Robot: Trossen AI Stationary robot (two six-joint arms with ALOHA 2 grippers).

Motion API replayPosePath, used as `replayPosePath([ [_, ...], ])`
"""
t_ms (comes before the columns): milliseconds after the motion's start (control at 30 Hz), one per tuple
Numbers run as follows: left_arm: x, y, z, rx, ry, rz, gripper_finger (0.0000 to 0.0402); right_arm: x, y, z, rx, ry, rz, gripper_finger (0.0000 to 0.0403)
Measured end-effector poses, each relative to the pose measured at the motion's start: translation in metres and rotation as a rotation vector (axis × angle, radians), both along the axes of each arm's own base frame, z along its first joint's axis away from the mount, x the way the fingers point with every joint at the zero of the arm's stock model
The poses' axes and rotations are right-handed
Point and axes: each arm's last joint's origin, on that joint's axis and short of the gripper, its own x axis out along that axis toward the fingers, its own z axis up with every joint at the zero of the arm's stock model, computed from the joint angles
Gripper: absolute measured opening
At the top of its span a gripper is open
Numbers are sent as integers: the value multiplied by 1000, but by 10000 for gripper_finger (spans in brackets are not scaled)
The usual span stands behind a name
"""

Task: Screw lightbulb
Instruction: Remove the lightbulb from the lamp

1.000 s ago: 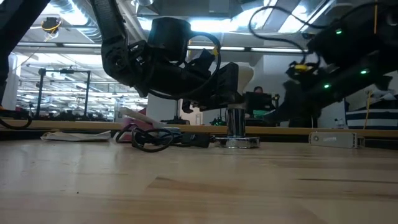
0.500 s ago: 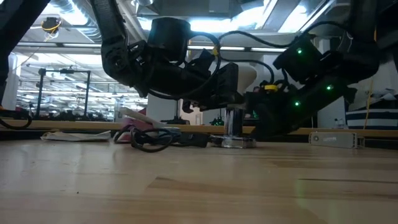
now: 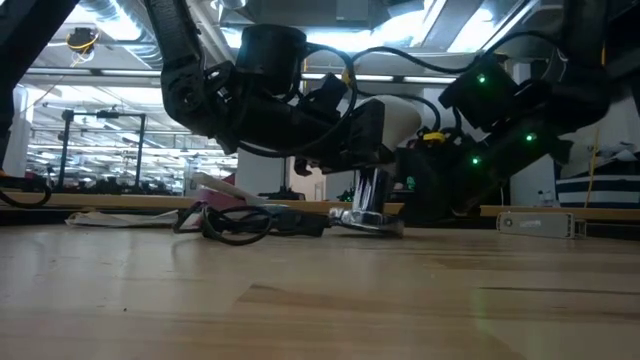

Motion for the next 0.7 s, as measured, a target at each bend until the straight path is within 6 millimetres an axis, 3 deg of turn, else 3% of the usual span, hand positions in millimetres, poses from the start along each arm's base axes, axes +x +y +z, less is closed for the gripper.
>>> replayPosePath([
  [367,0,1,0,8,2,30,149,11,28,9,-5,-61,52,60],
  [700,0,1,2,6,-19,26,149,10,27,17,-94,-49,28,60],
])
